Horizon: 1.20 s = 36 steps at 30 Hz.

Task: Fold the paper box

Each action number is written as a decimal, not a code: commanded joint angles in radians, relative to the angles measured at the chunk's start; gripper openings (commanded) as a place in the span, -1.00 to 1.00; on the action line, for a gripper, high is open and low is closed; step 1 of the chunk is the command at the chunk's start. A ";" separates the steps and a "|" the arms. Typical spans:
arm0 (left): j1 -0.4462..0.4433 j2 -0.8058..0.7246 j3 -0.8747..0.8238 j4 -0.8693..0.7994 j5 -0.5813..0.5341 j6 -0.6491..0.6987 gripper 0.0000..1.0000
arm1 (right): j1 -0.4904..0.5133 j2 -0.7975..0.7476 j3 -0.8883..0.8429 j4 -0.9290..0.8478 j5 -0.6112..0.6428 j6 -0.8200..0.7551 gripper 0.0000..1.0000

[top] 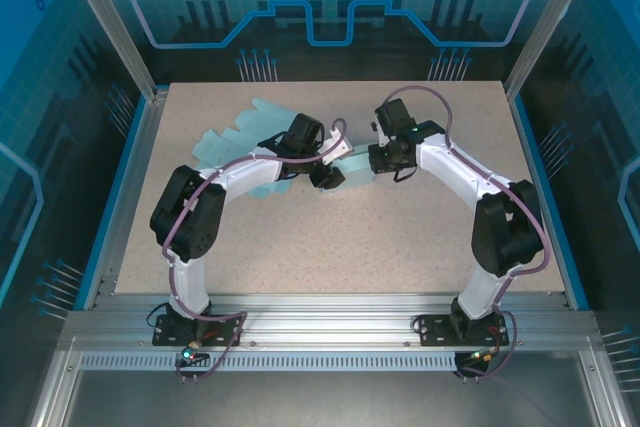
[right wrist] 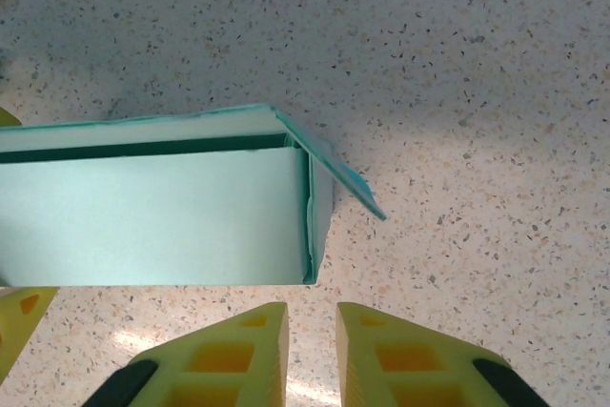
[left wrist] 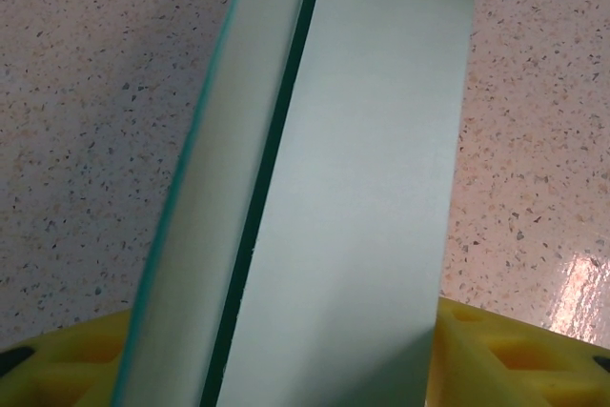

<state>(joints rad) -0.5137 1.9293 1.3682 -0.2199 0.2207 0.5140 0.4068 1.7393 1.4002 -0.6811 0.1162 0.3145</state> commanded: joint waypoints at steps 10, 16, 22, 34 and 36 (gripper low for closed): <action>-0.003 0.004 0.011 -0.028 0.007 0.030 0.21 | -0.055 -0.058 0.087 -0.020 -0.027 -0.245 -0.06; -0.002 0.004 0.007 -0.034 0.006 0.039 0.22 | -0.089 -0.021 0.133 -0.019 -0.132 -0.385 -0.03; -0.002 0.005 0.009 -0.035 0.006 0.043 0.21 | -0.103 0.047 0.172 -0.026 -0.187 -0.432 -0.05; 0.000 0.009 0.010 -0.038 0.003 0.052 0.22 | -0.107 0.132 0.228 -0.049 -0.204 -0.453 -0.36; 0.001 0.010 0.010 -0.038 0.002 0.051 0.22 | -0.108 0.135 0.227 -0.051 -0.212 -0.448 -0.46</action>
<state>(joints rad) -0.5137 1.9293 1.3682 -0.2340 0.2207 0.5518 0.3130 1.8614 1.5940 -0.7082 -0.0650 -0.1280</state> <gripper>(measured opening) 0.609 0.282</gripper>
